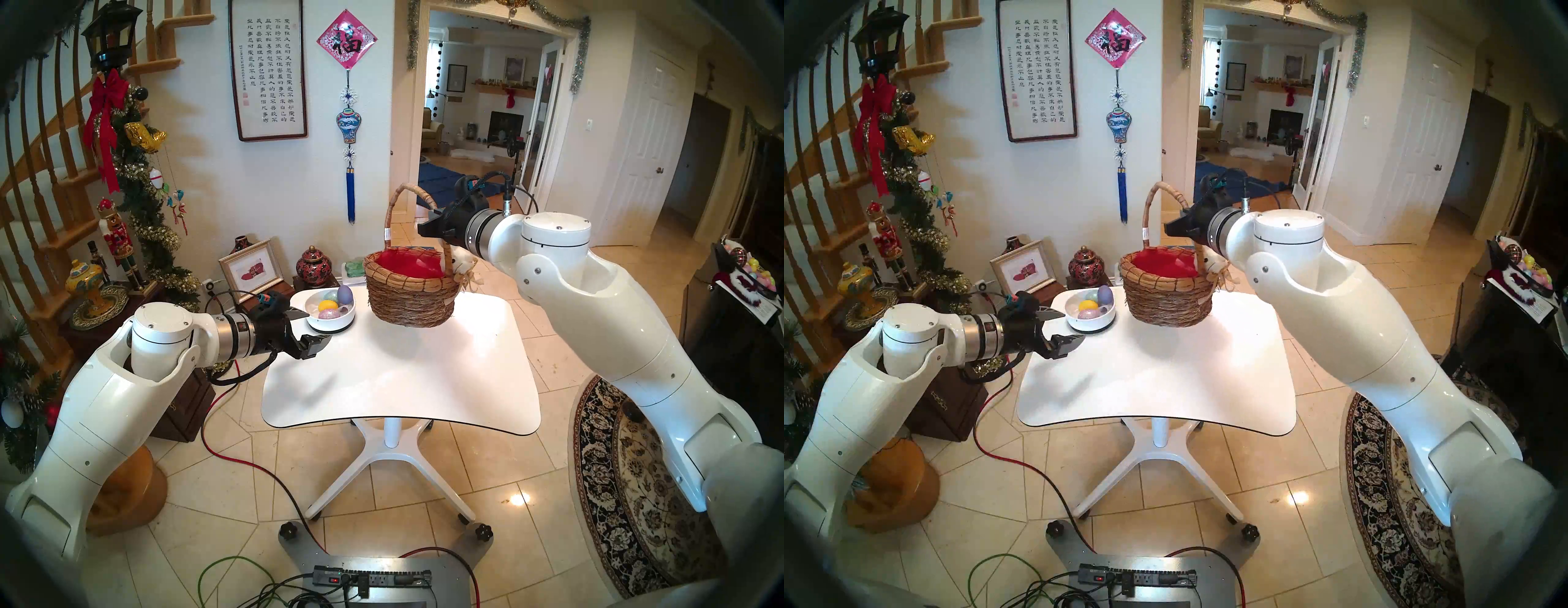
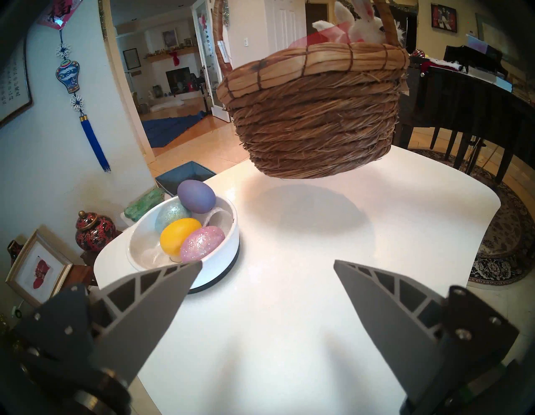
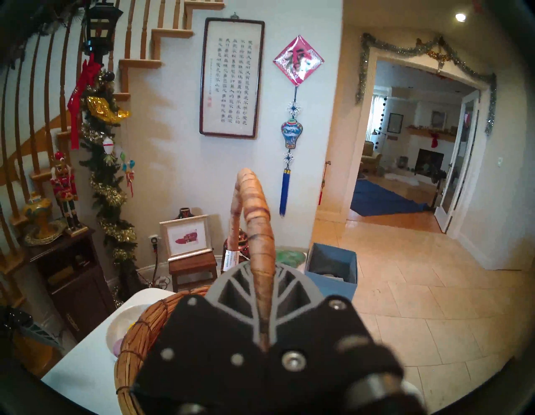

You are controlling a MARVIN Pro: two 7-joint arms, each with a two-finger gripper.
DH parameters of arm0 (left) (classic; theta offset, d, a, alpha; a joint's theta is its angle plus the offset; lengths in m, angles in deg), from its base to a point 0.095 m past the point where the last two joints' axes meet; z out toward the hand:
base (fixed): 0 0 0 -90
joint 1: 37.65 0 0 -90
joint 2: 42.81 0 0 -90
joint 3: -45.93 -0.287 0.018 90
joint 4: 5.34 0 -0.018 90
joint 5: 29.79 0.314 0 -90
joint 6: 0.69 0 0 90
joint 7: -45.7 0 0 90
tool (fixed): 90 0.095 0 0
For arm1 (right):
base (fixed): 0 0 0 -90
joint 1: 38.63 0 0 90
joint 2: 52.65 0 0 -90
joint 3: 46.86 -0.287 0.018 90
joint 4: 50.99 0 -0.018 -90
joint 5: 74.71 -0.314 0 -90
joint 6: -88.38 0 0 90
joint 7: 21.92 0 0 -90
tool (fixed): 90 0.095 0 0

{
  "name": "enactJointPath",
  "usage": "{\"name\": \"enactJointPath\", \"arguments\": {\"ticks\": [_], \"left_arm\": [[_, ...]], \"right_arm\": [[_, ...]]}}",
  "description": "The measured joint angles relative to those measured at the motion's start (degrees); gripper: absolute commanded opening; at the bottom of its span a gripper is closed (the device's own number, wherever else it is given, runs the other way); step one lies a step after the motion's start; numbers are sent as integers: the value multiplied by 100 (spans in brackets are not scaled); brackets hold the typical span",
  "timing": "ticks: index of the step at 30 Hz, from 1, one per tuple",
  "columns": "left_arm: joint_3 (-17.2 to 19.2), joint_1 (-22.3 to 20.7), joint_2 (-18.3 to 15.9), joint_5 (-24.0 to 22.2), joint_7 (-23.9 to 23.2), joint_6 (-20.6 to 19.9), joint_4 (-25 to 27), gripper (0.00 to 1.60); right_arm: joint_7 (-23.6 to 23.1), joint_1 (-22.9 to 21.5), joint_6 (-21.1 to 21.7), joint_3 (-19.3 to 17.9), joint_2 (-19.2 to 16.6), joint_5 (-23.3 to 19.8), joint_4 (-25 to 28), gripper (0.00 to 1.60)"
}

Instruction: Put easter egg into basket

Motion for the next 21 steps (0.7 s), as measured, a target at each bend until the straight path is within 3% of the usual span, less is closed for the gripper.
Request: {"name": "enactJointPath", "arguments": {"ticks": [21], "left_arm": [[0,0,0,0,0,0,0,160]], "right_arm": [[34,175,-564,149,89,301,-249,0]]}}
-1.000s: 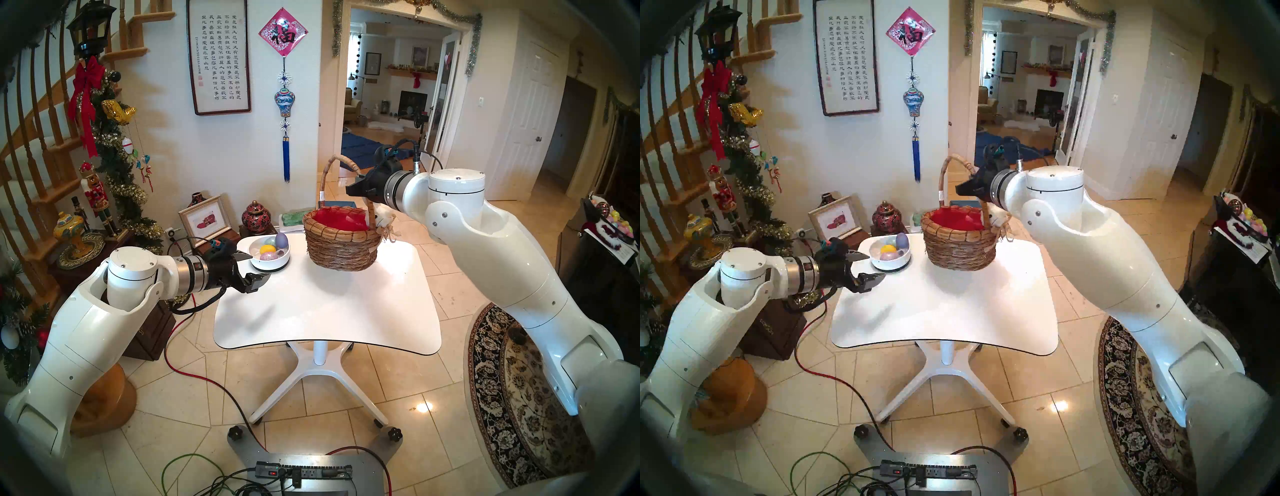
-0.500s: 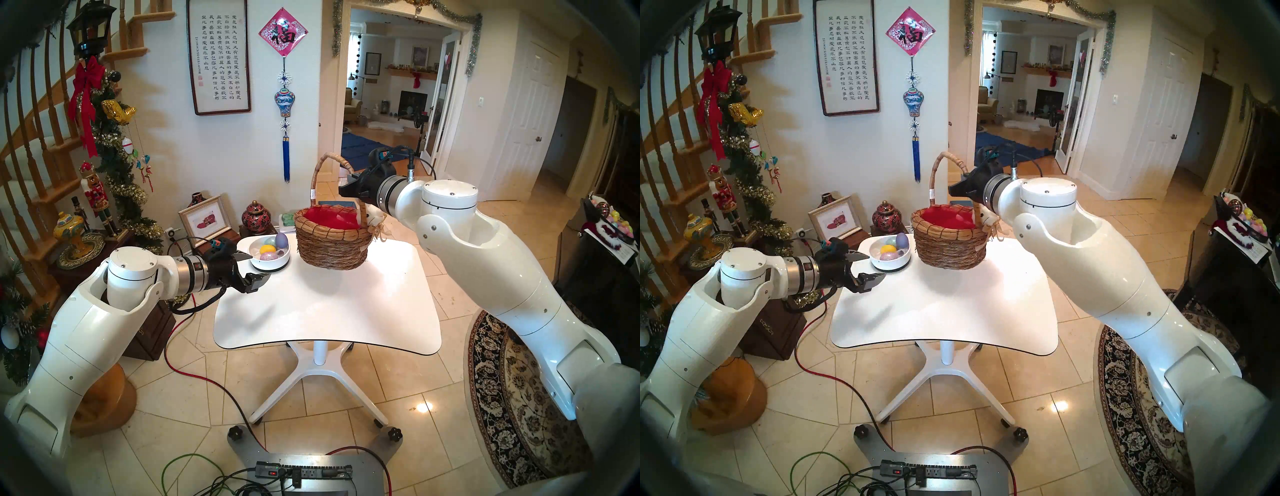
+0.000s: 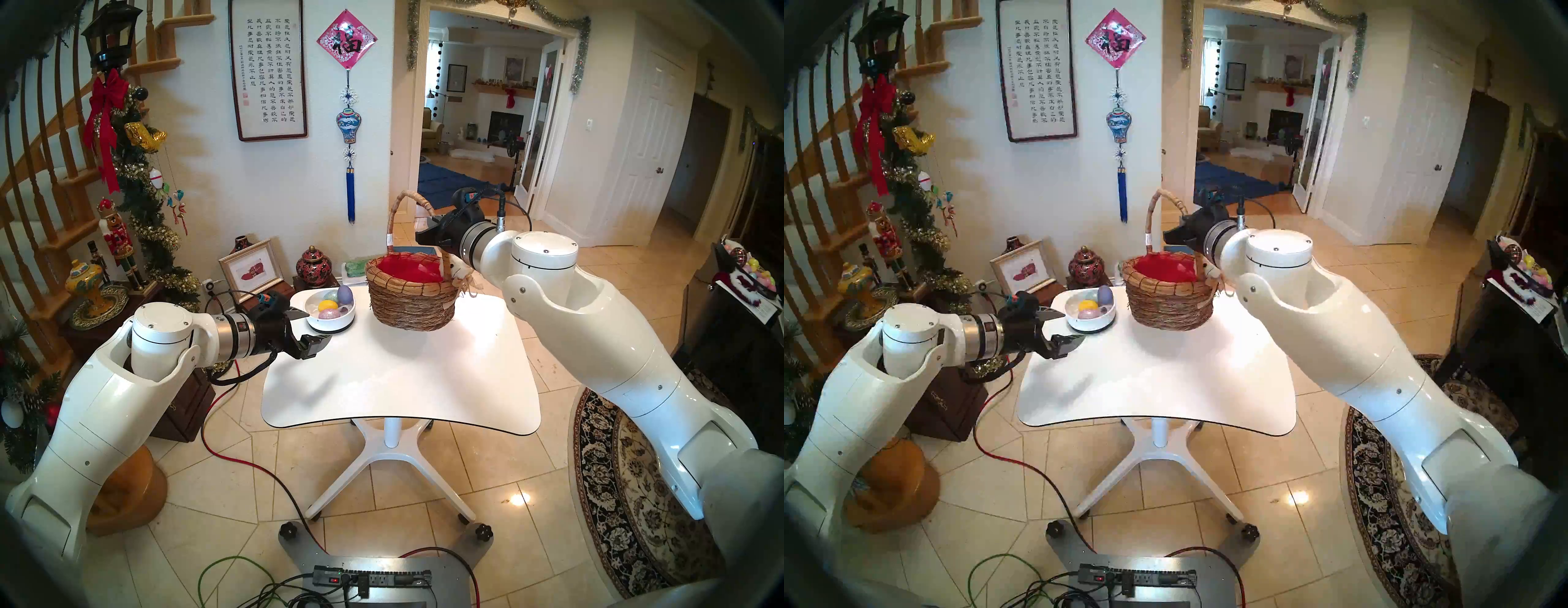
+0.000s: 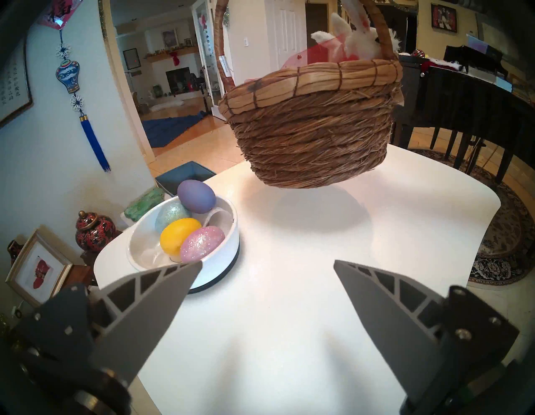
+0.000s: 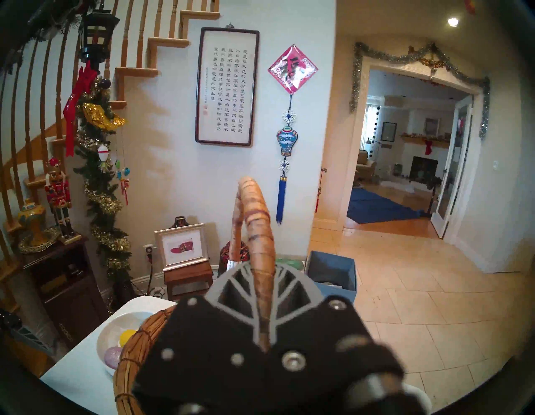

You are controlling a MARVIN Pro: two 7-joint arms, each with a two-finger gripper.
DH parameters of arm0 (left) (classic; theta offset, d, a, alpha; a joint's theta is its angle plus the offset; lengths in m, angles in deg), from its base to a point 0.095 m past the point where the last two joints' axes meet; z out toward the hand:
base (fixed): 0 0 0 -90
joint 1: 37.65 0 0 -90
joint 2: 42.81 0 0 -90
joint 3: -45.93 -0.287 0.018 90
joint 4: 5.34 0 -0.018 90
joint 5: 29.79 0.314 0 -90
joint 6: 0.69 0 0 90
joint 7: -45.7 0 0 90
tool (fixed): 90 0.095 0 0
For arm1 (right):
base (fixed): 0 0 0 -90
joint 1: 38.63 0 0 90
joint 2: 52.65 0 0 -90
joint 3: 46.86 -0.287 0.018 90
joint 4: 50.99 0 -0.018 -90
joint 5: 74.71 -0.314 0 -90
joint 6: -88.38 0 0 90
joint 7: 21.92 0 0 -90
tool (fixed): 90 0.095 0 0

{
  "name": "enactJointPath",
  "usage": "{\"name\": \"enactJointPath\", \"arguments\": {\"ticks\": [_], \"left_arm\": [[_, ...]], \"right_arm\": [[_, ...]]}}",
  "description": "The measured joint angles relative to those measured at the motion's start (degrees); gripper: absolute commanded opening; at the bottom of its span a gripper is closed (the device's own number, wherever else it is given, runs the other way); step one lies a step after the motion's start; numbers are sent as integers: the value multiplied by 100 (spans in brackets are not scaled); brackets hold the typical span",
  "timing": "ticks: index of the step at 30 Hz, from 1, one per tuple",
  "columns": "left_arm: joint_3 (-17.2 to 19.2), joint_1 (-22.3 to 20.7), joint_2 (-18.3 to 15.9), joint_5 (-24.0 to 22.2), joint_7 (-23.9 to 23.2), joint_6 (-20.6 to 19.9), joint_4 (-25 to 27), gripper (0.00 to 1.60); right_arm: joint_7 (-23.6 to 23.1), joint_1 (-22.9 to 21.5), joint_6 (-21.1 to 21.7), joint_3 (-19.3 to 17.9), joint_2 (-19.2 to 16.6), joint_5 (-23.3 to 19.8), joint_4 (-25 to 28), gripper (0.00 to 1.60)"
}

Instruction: Put easter egg into basket

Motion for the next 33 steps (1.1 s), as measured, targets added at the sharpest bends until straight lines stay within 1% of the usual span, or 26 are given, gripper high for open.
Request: {"name": "enactJointPath", "arguments": {"ticks": [9,21,33], "left_arm": [[0,0,0,0,0,0,0,160],[0,0,0,0,0,0,-1,160],[0,0,0,1,0,0,-1,160]], "right_arm": [[-96,18,-139,73,66,45,-150,0],[-154,19,-349,197,224,190,-561,0],[-120,30,-529,219,280,288,-621,0]]}}
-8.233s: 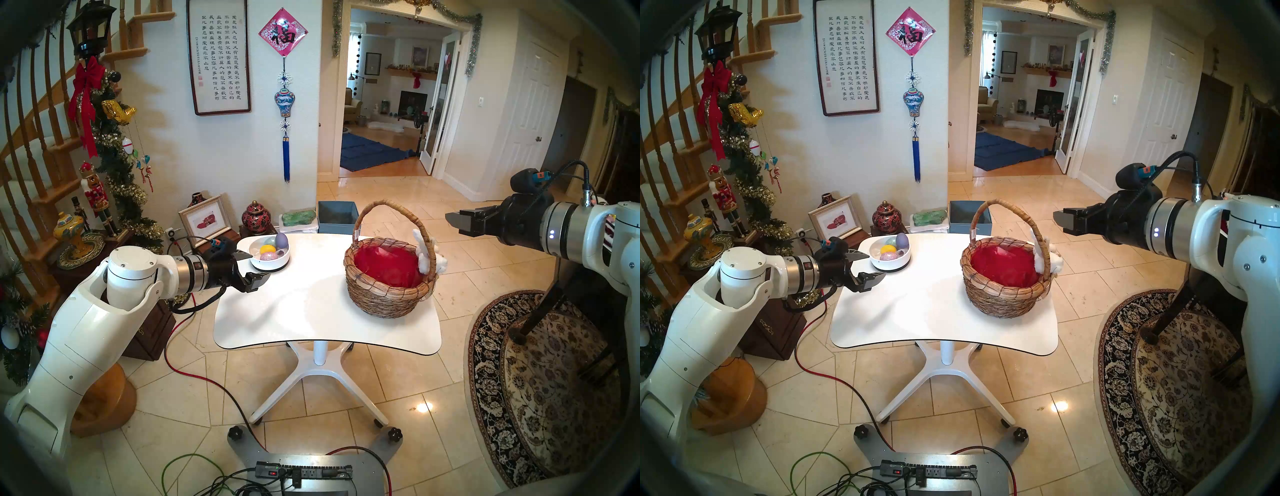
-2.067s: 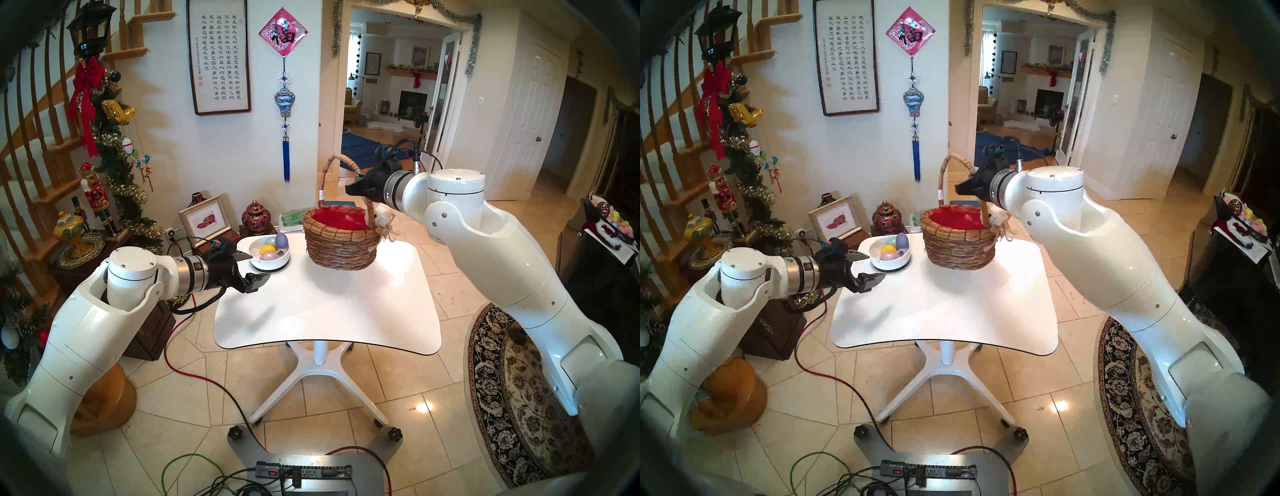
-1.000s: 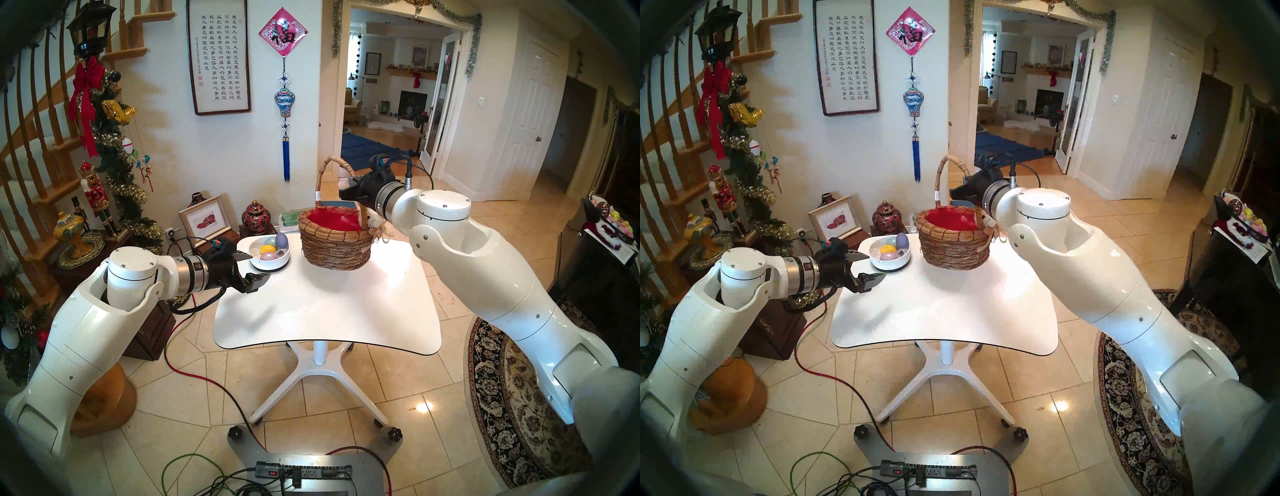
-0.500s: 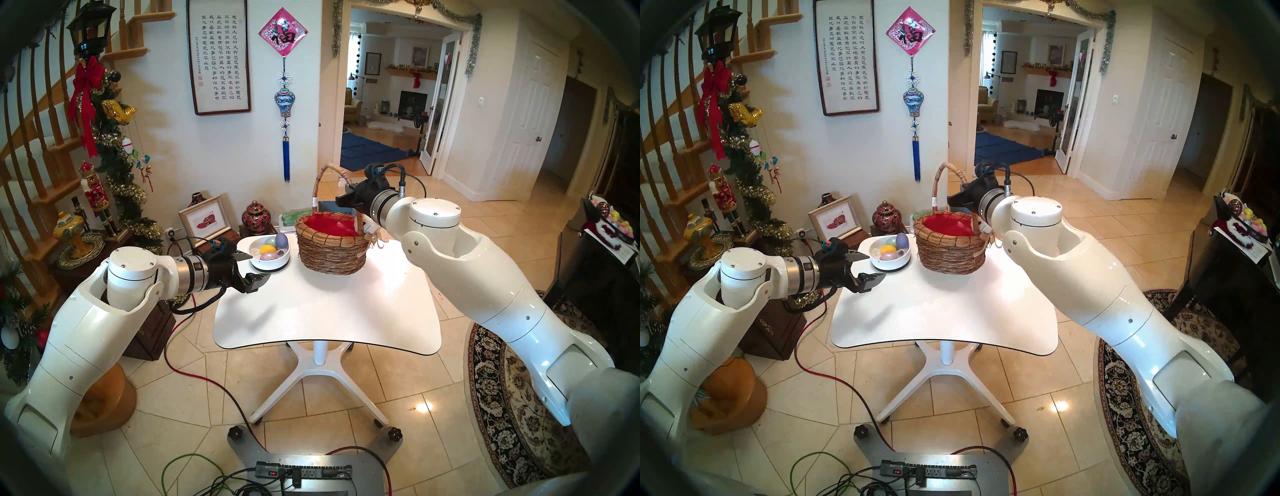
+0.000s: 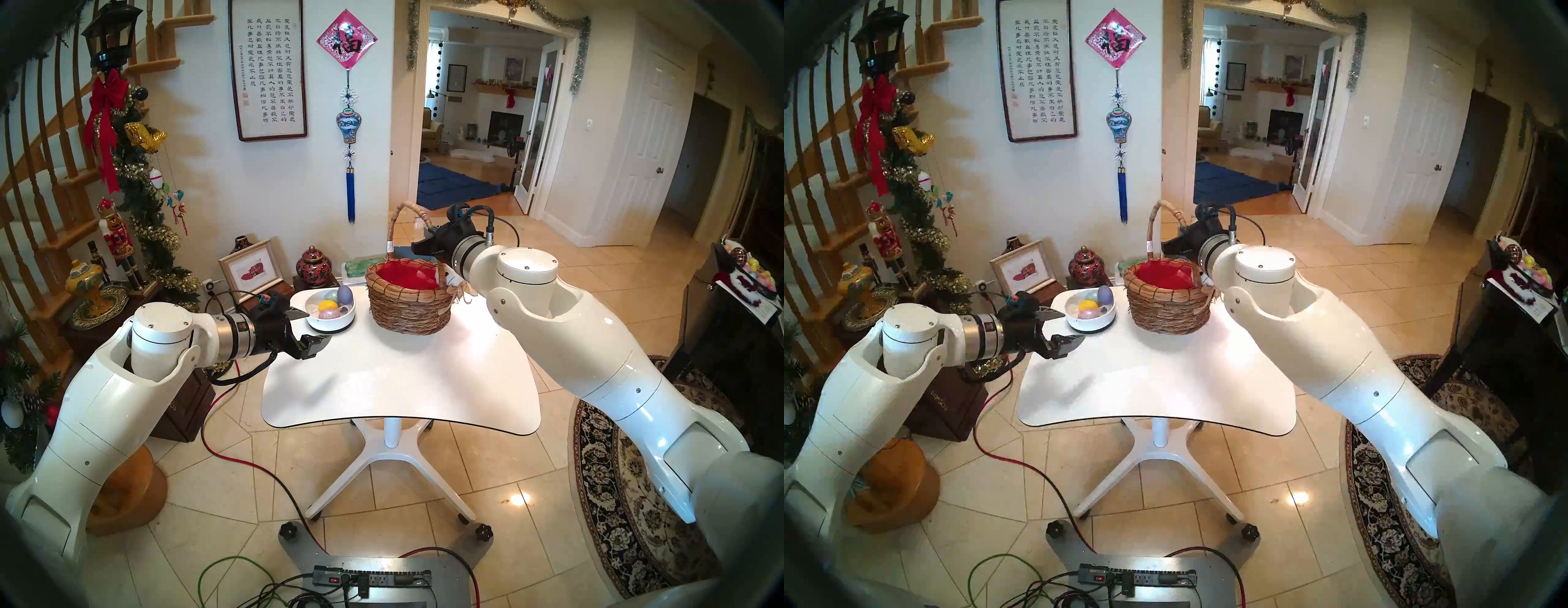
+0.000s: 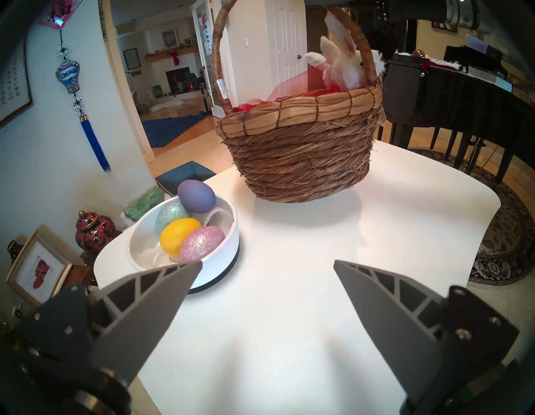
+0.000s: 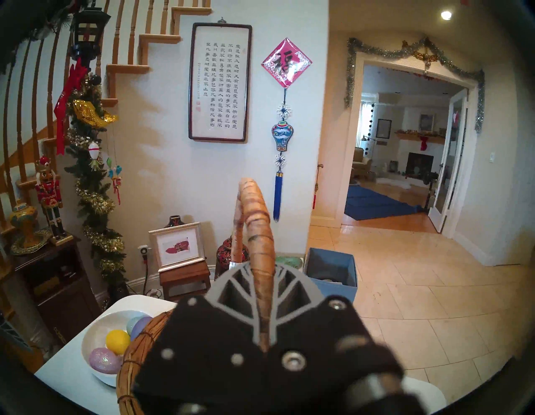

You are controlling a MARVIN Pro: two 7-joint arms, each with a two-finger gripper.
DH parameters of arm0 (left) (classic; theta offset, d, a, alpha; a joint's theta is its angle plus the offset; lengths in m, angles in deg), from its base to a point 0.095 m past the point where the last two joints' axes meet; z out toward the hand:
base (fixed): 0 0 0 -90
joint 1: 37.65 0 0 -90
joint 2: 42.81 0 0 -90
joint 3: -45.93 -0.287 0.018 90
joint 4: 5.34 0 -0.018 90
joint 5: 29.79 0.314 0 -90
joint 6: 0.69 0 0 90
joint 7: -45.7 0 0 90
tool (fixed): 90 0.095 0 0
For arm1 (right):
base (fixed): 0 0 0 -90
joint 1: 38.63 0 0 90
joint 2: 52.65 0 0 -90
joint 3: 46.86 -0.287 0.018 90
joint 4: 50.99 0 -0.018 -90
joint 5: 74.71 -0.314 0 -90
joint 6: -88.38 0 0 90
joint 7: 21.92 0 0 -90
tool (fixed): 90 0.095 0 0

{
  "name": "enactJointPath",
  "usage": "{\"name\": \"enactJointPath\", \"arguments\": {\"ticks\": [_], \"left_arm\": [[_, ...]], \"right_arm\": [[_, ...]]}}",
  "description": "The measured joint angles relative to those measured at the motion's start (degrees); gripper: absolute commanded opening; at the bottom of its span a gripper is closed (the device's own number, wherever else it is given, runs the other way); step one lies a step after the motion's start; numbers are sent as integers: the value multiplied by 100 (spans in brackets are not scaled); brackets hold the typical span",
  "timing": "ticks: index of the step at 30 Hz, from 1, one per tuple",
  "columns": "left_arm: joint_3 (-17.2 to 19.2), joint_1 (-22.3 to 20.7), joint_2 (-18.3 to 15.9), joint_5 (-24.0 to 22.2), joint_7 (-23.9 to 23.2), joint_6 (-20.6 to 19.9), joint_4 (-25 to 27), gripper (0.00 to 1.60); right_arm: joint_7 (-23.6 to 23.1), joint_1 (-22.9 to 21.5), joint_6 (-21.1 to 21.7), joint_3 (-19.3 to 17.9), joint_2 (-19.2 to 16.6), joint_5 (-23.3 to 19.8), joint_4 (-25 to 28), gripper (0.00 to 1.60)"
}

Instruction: Put easter egg into basket

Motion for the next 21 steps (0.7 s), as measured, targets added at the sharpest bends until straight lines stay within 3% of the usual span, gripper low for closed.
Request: {"name": "enactJointPath", "arguments": {"ticks": [21], "left_arm": [[0,0,0,0,0,0,0,160]], "right_arm": [[27,100,-377,155,114,204,-115,0]]}}
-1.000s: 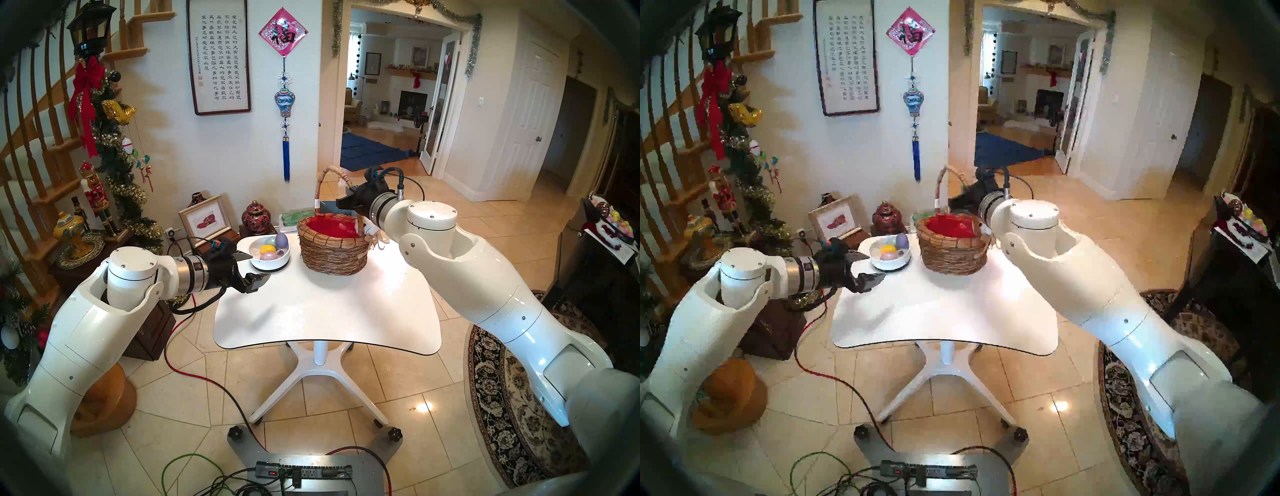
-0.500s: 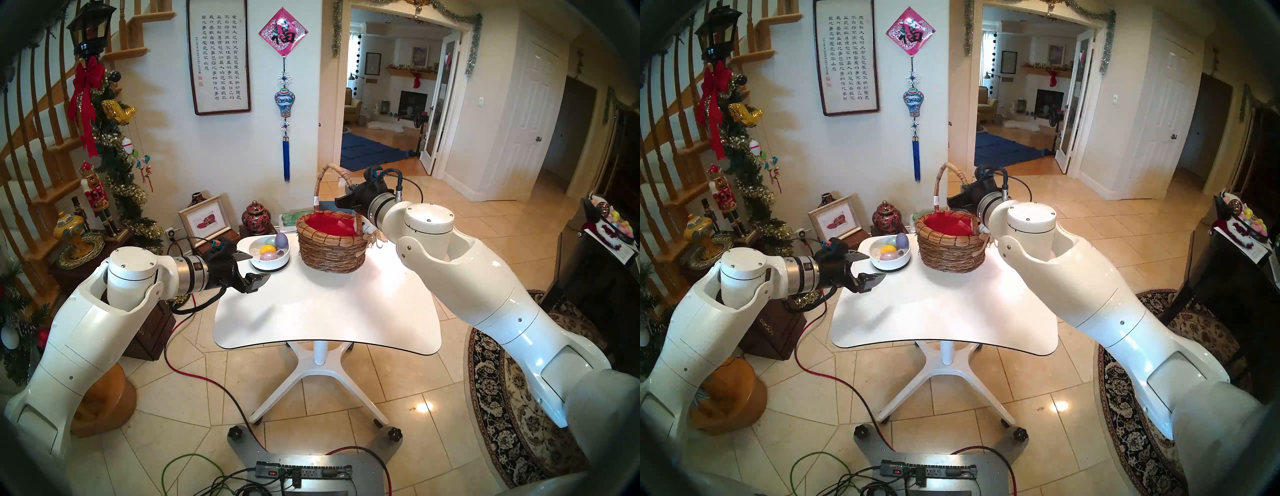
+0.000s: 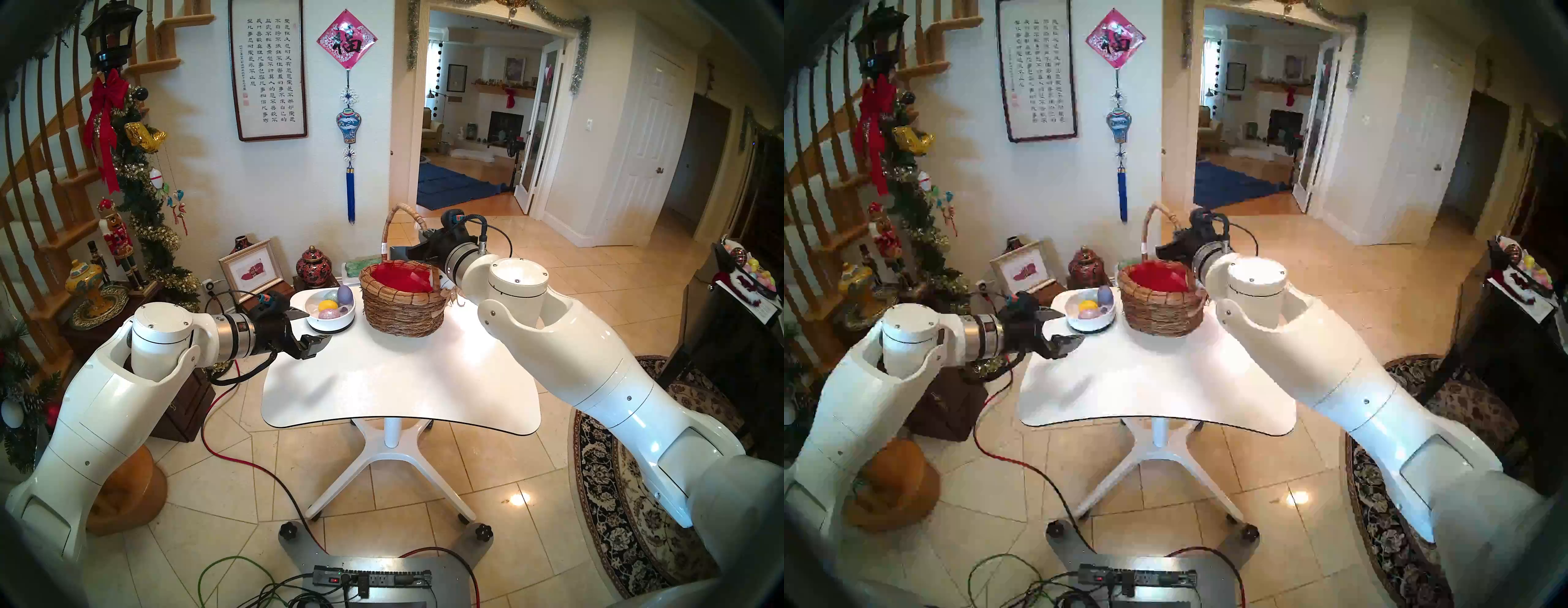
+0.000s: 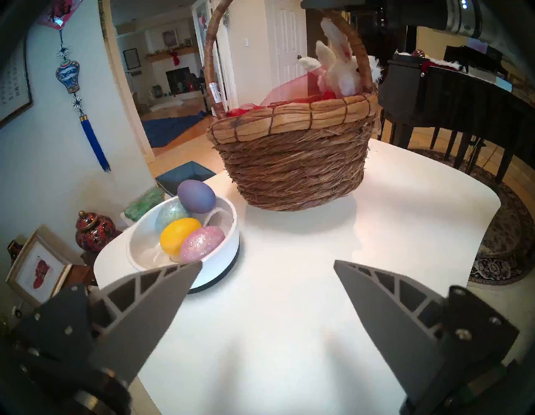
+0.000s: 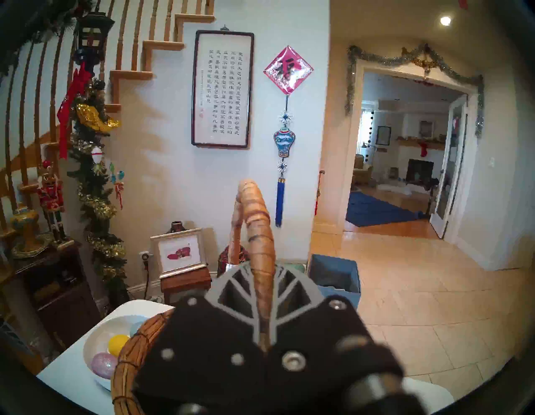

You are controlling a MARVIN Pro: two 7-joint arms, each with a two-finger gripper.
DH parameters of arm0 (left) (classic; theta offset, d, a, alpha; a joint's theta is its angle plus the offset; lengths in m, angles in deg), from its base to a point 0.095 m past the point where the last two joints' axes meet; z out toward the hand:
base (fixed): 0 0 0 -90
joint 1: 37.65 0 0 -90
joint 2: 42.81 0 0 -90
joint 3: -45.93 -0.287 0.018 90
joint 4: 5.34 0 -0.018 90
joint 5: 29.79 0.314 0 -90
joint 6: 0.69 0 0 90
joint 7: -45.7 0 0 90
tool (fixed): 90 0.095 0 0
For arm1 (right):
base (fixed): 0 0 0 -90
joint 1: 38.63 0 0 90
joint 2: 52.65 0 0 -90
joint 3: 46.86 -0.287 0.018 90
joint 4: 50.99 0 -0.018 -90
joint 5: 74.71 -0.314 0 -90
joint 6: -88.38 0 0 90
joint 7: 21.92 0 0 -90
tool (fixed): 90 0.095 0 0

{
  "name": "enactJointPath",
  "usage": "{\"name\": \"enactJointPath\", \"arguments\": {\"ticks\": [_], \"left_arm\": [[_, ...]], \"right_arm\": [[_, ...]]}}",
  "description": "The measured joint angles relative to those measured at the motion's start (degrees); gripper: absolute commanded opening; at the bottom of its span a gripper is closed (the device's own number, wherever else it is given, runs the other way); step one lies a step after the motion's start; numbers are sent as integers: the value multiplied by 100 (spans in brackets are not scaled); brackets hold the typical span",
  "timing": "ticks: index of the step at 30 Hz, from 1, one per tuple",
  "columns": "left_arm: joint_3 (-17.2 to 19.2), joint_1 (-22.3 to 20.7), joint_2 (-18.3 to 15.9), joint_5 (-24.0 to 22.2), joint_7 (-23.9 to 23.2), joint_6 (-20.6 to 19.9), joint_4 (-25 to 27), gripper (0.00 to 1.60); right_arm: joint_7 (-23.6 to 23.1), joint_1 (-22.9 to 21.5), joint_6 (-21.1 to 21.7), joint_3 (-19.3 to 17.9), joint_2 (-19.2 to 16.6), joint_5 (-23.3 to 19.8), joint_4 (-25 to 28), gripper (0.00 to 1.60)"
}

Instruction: Put easter egg into basket

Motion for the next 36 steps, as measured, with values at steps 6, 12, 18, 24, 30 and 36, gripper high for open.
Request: {"name": "enactJointPath", "arguments": {"ticks": [6,12,18,24,30,36], "left_arm": [[0,0,0,0,0,0,0,160],[0,0,0,0,0,0,0,160],[0,0,0,0,0,0,0,160],[0,0,0,0,1,0,0,160],[0,0,0,0,1,0,0,160],[0,0,0,-1,1,0,0,160]], "right_arm": [[0,33,-92,24,7,44,-9,0],[8,129,-172,35,-39,64,72,0],[25,281,-245,43,-157,80,230,0],[33,404,-319,51,-248,116,343,0],[27,507,-356,51,-333,121,443,0],[12,603,-353,45,-416,105,560,0]]}}
